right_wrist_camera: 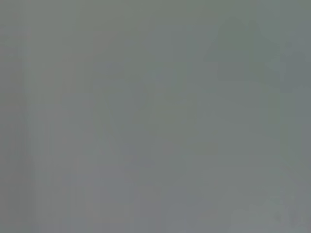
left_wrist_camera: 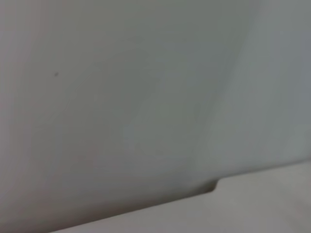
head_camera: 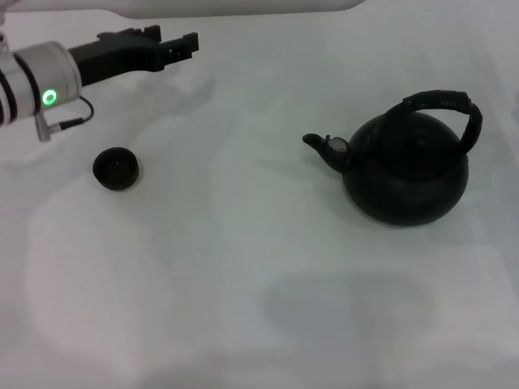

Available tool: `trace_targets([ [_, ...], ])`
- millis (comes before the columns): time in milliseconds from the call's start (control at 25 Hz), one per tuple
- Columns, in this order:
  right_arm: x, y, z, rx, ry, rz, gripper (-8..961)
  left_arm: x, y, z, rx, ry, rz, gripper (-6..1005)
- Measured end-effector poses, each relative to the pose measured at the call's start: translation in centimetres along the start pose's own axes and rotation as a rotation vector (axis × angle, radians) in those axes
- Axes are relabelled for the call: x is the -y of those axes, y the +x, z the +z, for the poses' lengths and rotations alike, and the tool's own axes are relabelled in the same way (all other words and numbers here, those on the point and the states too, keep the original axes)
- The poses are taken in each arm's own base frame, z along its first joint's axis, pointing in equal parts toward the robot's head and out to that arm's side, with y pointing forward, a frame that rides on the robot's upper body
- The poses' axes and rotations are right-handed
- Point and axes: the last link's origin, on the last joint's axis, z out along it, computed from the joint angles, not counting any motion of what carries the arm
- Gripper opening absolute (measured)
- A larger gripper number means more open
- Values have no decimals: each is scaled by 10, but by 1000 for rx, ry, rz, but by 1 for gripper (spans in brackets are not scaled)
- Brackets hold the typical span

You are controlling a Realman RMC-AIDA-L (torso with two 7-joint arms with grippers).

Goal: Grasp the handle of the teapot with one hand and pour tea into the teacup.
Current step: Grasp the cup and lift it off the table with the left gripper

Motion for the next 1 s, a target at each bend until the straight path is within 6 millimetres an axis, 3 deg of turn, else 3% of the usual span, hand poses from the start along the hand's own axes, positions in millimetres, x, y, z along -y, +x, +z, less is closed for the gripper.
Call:
trace_targets([
  [320,0,2,1,-15,4,-5,865,-4,22,-8,80,1,93,764],
  [440,0,2,1,-15,4,-7,864,-8,30,-10,209,62,123,765],
  [720,0,3,2,-21,3,-9,863,-18,31,-20,306,73,105,766],
  [1000,0,3,2,-21,2,-9,861,-17,16,-24,416,114,50,767],
])
